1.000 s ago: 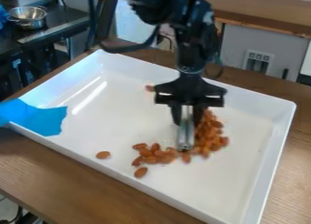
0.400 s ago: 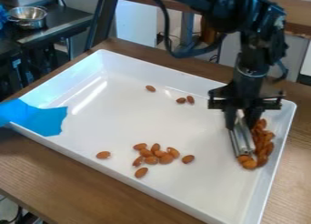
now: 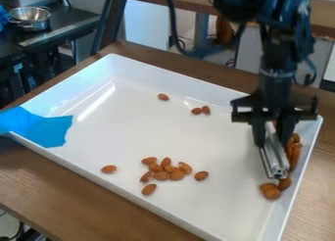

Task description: Sweep into pile

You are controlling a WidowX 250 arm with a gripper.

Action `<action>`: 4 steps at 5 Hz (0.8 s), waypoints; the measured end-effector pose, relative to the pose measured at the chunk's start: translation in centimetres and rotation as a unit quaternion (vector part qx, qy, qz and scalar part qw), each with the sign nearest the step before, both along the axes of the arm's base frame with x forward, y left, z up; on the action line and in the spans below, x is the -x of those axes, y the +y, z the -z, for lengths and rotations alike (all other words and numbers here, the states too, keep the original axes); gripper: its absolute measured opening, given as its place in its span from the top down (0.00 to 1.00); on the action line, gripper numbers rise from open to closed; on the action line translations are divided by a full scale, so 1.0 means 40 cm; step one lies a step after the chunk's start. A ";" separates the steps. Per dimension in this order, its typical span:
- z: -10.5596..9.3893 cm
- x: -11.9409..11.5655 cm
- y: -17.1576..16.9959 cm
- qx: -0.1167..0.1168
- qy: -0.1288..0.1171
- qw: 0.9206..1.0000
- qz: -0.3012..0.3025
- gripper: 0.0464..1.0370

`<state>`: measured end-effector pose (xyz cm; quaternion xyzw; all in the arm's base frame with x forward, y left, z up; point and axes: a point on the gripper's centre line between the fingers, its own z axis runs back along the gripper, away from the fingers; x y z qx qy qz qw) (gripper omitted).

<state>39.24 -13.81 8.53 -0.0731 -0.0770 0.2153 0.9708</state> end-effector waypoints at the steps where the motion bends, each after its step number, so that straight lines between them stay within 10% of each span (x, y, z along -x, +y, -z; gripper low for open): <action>1: -0.113 0.022 0.102 0.040 -0.017 0.999 -0.004 0.69; 2: -0.154 0.038 0.225 0.035 -0.028 0.999 -0.030 0.69; 4: -0.072 0.086 0.342 -0.041 0.000 0.991 -0.125 0.69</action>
